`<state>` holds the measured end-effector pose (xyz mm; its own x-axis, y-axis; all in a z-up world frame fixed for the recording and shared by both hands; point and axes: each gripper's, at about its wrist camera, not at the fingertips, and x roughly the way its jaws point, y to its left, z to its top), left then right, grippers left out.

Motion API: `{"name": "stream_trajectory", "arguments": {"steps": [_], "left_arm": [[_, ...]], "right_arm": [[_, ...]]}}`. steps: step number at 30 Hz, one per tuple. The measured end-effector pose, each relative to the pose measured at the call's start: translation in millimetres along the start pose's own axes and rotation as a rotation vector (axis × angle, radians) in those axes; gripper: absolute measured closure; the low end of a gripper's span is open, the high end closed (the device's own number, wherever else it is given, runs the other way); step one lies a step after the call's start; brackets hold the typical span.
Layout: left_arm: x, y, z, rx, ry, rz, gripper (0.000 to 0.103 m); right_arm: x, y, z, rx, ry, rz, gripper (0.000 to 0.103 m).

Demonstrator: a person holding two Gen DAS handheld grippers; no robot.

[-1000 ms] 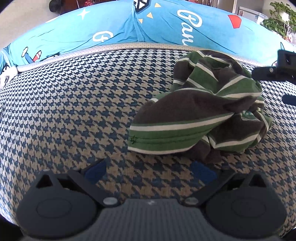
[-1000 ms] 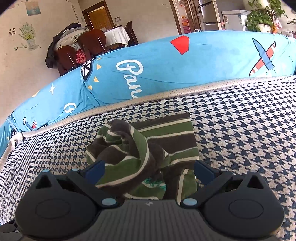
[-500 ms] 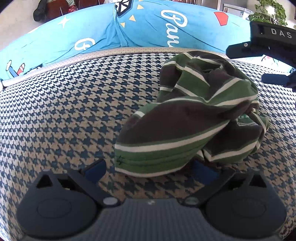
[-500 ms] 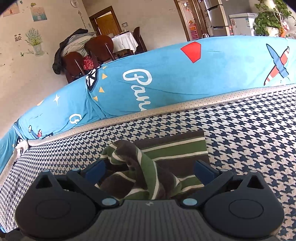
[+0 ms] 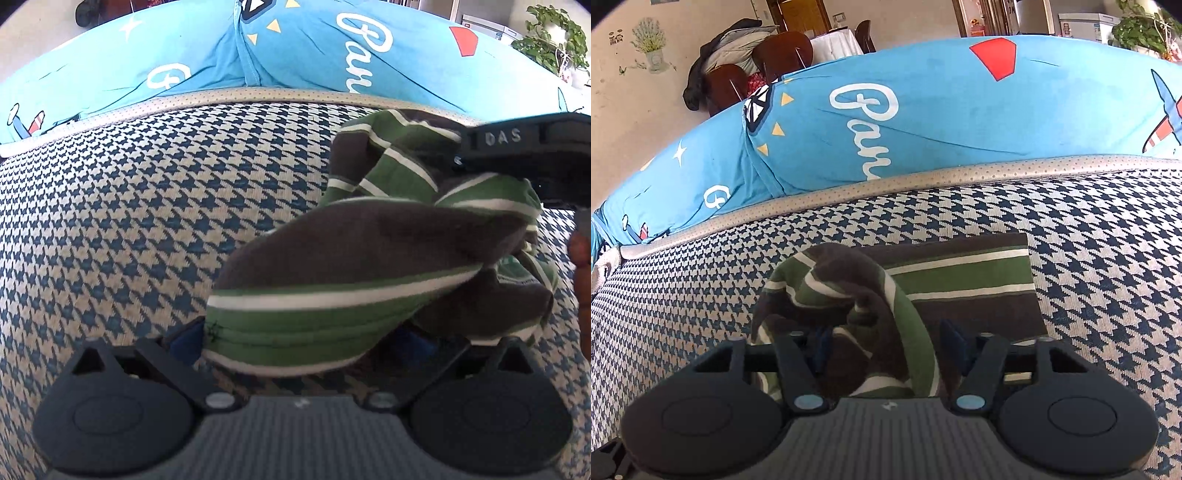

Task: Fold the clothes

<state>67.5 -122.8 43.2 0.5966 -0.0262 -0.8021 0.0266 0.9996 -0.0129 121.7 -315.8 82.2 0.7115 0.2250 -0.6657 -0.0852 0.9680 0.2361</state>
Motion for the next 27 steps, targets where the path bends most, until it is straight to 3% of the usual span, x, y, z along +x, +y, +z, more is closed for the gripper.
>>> {"name": "stream_trajectory", "arguments": {"steps": [2, 5, 10, 14, 18, 22, 24, 27], "left_arm": [[4.8, -3.0, 11.5, 0.013, -0.023, 0.041, 0.0], [3.0, -0.3, 27.3, 0.004, -0.099, 0.141, 0.0], [-7.2, 26.3, 58.0, -0.126, -0.21, 0.252, 0.0], [-22.1, 49.4, 66.1, -0.225, -0.232, 0.226, 0.0], [-38.9, 67.2, 66.6, -0.275, -0.249, 0.199, 0.0], [-46.8, 66.0, 58.7, -0.289, -0.26, 0.161, 0.0], [-78.3, 71.2, 33.2, -0.285, -0.257, 0.138, 0.0], [-71.4, 66.0, 32.8, -0.271, -0.255, 0.122, 0.0]], "right_arm": [[-6.2, -2.2, 1.8, 0.01, -0.026, 0.03, 0.08], [-20.5, -4.9, 7.1, 0.034, -0.085, 0.062, 0.083], [-54.3, -9.6, 17.8, 0.069, -0.218, 0.139, 0.084], [-81.1, -11.7, 21.2, 0.067, -0.29, 0.206, 0.084], [-97.0, -17.4, 18.5, 0.065, -0.307, 0.233, 0.084], [-104.6, -17.6, 7.8, 0.027, -0.278, 0.268, 0.084], [-107.1, -15.2, 0.6, -0.002, -0.254, 0.286, 0.084], [-110.3, -6.1, -14.3, -0.052, -0.208, 0.324, 0.084]]}}
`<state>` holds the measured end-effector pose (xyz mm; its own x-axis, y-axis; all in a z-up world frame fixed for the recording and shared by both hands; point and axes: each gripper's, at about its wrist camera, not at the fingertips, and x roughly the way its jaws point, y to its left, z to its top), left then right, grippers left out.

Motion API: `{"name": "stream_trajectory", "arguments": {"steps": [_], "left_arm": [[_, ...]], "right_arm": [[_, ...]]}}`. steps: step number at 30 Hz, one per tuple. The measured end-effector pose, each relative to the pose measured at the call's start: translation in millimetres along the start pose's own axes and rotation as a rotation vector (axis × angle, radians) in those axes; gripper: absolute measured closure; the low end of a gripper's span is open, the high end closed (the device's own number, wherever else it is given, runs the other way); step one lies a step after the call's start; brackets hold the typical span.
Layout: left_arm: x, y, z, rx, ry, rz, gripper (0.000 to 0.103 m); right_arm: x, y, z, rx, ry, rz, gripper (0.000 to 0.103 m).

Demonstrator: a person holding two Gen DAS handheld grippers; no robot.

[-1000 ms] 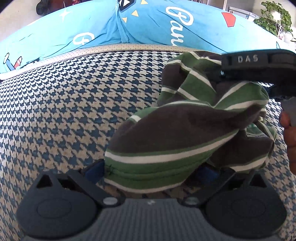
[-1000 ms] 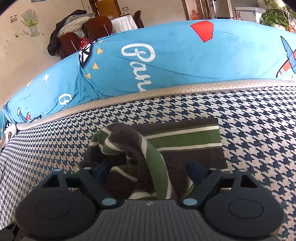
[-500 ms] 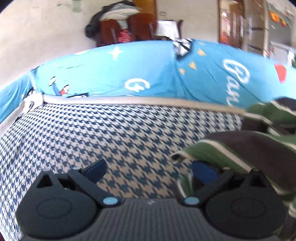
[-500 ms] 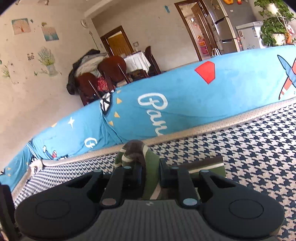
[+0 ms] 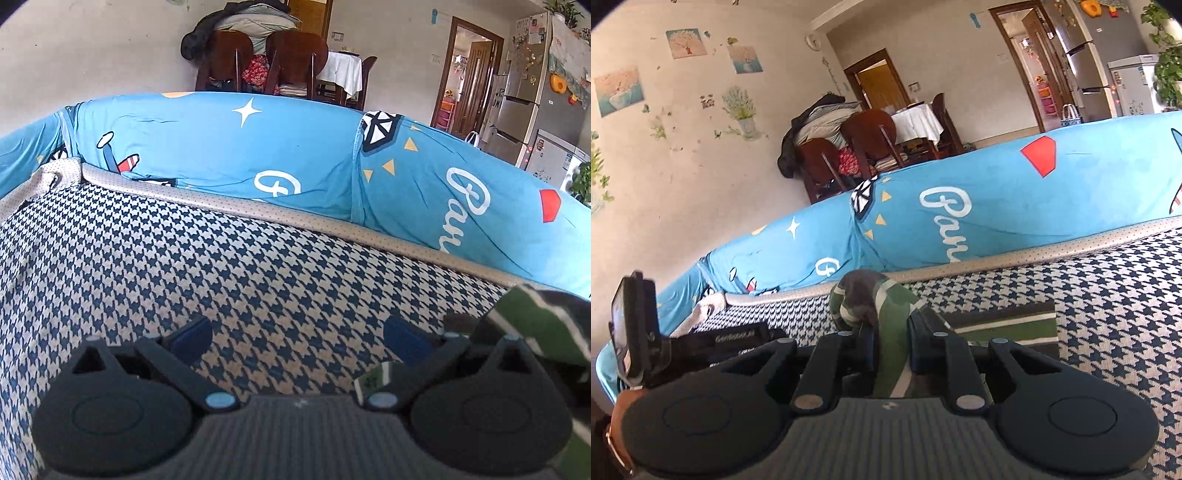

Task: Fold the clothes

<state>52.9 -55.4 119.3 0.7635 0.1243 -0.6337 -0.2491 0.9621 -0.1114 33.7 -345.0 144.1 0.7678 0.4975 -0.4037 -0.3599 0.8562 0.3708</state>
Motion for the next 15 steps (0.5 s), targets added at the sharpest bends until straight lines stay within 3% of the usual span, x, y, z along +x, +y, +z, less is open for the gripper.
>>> {"name": "stream_trajectory", "arguments": {"steps": [9, 15], "left_arm": [[3.7, -4.5, -0.5, 0.001, -0.007, -0.042, 0.0], [4.0, -17.5, -6.5, 0.061, 0.008, -0.115, 0.0]], "right_arm": [[8.0, 48.8, -47.3, -0.157, 0.193, 0.139, 0.08], [9.2, 56.4, -56.3, -0.197, 0.247, 0.175, 0.064]]}}
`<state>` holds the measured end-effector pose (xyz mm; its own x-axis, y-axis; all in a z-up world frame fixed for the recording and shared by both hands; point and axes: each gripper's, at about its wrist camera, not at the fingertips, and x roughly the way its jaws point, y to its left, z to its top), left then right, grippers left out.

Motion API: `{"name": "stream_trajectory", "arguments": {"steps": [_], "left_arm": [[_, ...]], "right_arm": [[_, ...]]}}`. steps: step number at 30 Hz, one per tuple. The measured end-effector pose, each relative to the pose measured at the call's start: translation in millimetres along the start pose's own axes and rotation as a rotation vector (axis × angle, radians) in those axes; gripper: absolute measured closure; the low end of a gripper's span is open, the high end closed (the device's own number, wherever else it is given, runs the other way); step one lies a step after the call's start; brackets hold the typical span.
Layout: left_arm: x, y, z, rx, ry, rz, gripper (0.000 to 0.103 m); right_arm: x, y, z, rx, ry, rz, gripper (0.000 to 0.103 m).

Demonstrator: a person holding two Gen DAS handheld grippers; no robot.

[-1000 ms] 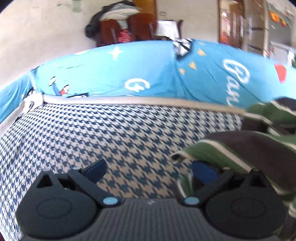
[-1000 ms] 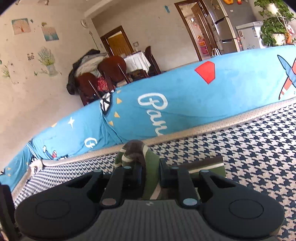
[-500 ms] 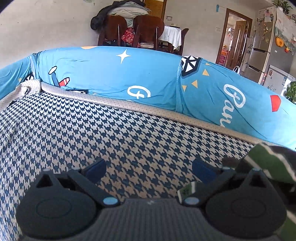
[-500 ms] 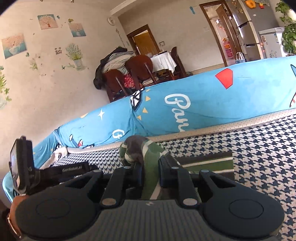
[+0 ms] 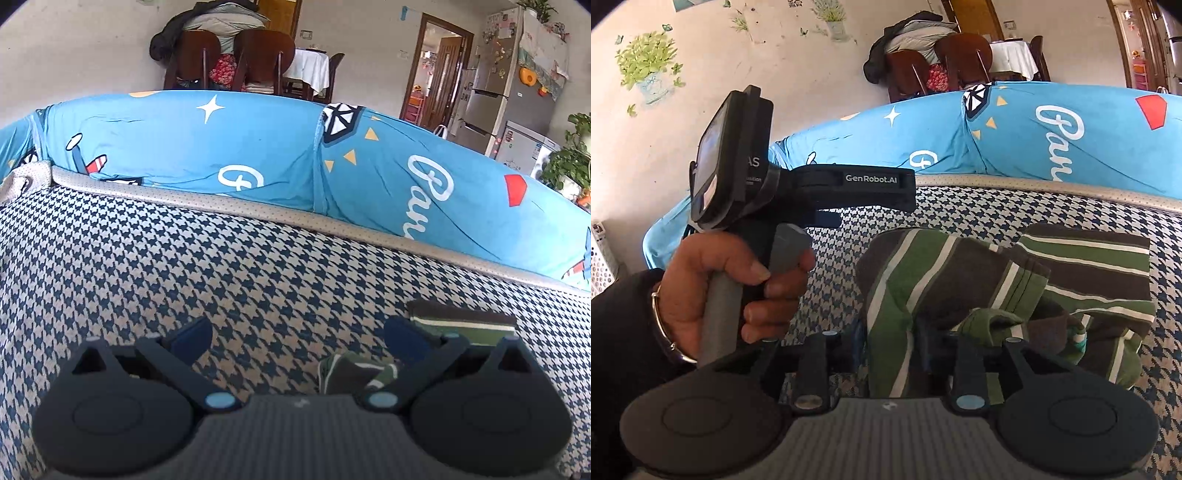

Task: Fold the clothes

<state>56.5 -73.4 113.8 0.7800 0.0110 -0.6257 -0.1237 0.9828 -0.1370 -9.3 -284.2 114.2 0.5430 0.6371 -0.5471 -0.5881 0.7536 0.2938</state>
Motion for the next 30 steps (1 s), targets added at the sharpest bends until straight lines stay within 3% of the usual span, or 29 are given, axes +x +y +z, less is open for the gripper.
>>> {"name": "stream_trajectory", "arguments": {"steps": [4, 7, 17, 25, 30], "left_arm": [[4.3, -12.3, -8.1, 0.077, 0.032, -0.031, 0.0], [7.0, -18.0, -15.4, 0.12, 0.054, -0.033, 0.0], [11.3, -20.9, -32.9, 0.204, 0.135, -0.023, 0.0], [12.5, -9.7, -41.1, 0.225, 0.191, -0.024, 0.0], [12.9, -11.5, -51.5, 0.289, 0.212, -0.002, 0.0]], "right_arm": [[-12.1, -0.1, 3.0, 0.015, -0.031, 0.038, 0.05], [-21.2, 0.3, 4.3, -0.002, -0.05, -0.005, 0.041], [-24.1, -30.5, 1.1, 0.131, -0.002, -0.228, 0.04], [-7.3, -45.5, -4.1, 0.195, 0.087, -0.266, 0.036], [3.2, -51.7, -8.1, 0.244, 0.124, -0.27, 0.03]]}}
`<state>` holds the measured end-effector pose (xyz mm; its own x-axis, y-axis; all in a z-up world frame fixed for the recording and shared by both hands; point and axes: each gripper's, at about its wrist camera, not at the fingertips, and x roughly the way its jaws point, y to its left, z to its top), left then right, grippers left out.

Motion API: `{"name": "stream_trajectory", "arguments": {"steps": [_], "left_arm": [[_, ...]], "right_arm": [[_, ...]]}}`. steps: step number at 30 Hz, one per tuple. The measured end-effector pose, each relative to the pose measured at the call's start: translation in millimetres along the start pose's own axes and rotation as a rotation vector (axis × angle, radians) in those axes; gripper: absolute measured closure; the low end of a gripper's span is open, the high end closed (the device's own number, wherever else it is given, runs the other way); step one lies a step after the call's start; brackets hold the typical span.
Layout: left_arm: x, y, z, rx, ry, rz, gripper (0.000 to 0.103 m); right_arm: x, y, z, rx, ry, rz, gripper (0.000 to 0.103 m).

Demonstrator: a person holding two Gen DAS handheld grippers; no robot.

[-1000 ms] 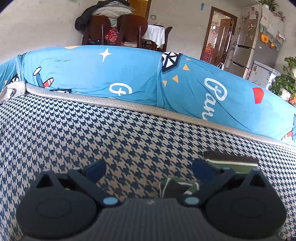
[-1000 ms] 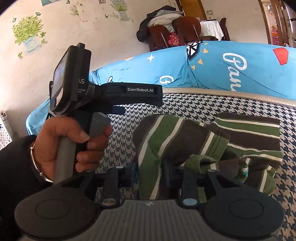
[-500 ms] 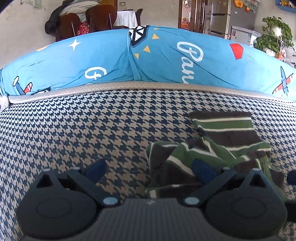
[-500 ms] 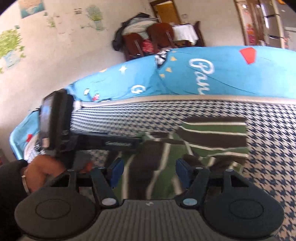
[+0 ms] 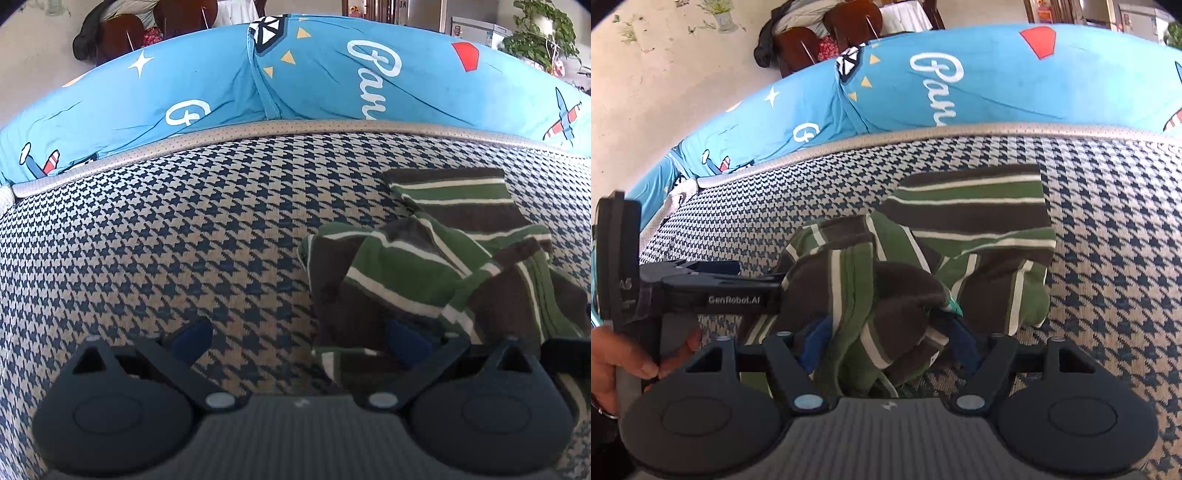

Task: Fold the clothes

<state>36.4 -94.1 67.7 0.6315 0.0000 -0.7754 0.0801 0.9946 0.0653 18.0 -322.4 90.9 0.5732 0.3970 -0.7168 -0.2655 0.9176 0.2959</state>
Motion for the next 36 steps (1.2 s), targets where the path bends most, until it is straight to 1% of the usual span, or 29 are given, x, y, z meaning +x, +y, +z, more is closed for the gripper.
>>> {"name": "stream_trajectory", "arguments": {"steps": [3, 7, 12, 14, 17, 21, 28, 32, 36], "left_arm": [[1.9, -1.8, -5.8, 0.025, 0.01, 0.01, 0.0], [3.7, 3.7, -6.2, 0.015, 0.034, 0.006, 0.0], [-7.7, 14.0, 1.4, -0.023, -0.025, 0.045, 0.0], [-14.3, 16.9, 5.1, -0.04, -0.062, 0.045, 0.0], [-22.1, 16.9, 9.0, -0.067, -0.096, 0.006, 0.0], [-24.4, 7.7, 17.4, -0.082, -0.113, -0.066, 0.0], [-19.8, -15.0, 20.8, -0.038, -0.122, -0.153, 0.0], [-7.3, -24.8, 16.7, -0.002, -0.08, -0.171, 0.0], [0.3, -23.0, 12.8, 0.002, -0.057, -0.156, 0.0]], "right_arm": [[5.2, -1.9, -1.2, 0.027, 0.015, 0.01, 0.03], [6.8, 5.1, -5.5, -0.01, 0.008, 0.031, 0.03], [7.1, 18.6, -8.5, -0.089, -0.014, 0.066, 0.03], [7.5, 24.3, -10.0, -0.123, -0.019, 0.083, 0.03], [8.9, 32.3, -12.7, -0.17, -0.022, 0.103, 0.03], [10.0, 41.1, -17.2, -0.212, -0.019, 0.125, 0.03], [11.1, 53.0, -24.3, -0.285, -0.012, 0.151, 0.03], [10.9, 54.9, -26.5, -0.307, -0.009, 0.151, 0.029], [9.6, 51.8, -24.4, -0.299, 0.001, 0.148, 0.029]]}}
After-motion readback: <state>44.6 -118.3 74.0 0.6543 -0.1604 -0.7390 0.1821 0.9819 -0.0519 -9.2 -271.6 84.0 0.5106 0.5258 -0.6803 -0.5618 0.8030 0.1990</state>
